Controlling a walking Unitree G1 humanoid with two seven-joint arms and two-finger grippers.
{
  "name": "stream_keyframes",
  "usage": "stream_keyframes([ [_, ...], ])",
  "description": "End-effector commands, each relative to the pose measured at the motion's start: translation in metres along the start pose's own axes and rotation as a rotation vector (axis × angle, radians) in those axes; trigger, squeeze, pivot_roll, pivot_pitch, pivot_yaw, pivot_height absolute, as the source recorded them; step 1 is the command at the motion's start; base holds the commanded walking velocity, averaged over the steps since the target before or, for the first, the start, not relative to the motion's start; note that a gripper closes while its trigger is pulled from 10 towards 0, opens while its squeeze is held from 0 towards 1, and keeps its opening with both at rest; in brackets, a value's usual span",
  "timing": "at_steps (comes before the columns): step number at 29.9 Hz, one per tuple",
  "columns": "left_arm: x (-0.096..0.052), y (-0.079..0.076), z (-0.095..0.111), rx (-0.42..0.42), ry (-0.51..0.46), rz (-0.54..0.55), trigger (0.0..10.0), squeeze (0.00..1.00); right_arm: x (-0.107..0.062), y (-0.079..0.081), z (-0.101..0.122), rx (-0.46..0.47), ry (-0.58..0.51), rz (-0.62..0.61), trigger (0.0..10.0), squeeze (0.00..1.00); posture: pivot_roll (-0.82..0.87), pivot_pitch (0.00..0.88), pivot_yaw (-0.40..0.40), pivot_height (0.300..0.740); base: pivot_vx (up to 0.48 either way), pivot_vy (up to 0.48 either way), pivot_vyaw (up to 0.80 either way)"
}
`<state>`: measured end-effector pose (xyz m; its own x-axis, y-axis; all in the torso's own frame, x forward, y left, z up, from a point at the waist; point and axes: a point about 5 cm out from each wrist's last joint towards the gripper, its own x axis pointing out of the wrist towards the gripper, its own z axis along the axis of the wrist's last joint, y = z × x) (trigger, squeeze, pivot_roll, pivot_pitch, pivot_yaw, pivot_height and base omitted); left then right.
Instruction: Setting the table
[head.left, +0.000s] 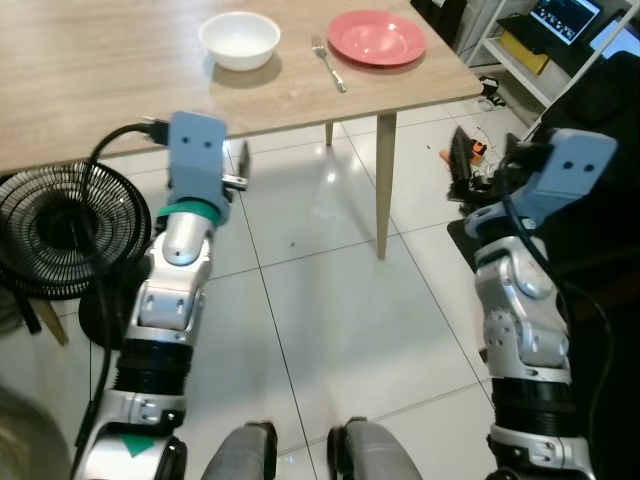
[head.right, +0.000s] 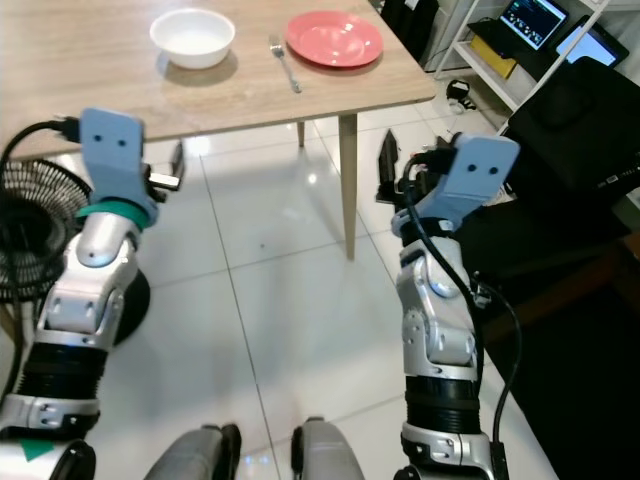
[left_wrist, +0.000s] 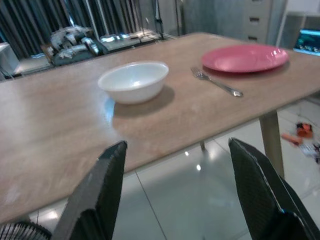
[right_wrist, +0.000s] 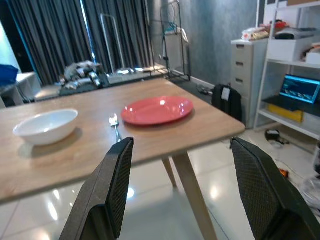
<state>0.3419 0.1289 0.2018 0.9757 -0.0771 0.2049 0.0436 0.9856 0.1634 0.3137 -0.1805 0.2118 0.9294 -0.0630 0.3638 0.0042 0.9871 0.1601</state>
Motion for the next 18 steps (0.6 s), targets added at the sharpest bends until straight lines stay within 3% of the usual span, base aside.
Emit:
stream_keyframes([
  [1, 0.000, 0.001, -0.003, 0.003, 0.014, 0.003, 10.0, 0.00, -0.002, -0.002, -0.002, 0.001, 0.012, -0.008, 10.0, 0.00, 0.04, 0.064, 0.010, 0.740, 0.458, 0.000, 0.00],
  [12, 0.001, 0.003, 0.000, 0.016, -0.002, 0.005, 10.0, 0.00, -0.001, -0.001, -0.001, -0.005, 0.008, -0.004, 10.0, 0.00, 0.04, 0.065, 0.011, 0.740, 0.458, 0.000, 0.00],
  [18, 0.002, 0.014, 0.010, 0.068, -0.045, -0.004, 10.0, 0.00, 0.000, 0.004, -0.003, -0.030, 0.021, 0.048, 10.0, 0.00, 0.05, 0.064, 0.011, 0.740, 0.458, 0.000, 0.00],
])
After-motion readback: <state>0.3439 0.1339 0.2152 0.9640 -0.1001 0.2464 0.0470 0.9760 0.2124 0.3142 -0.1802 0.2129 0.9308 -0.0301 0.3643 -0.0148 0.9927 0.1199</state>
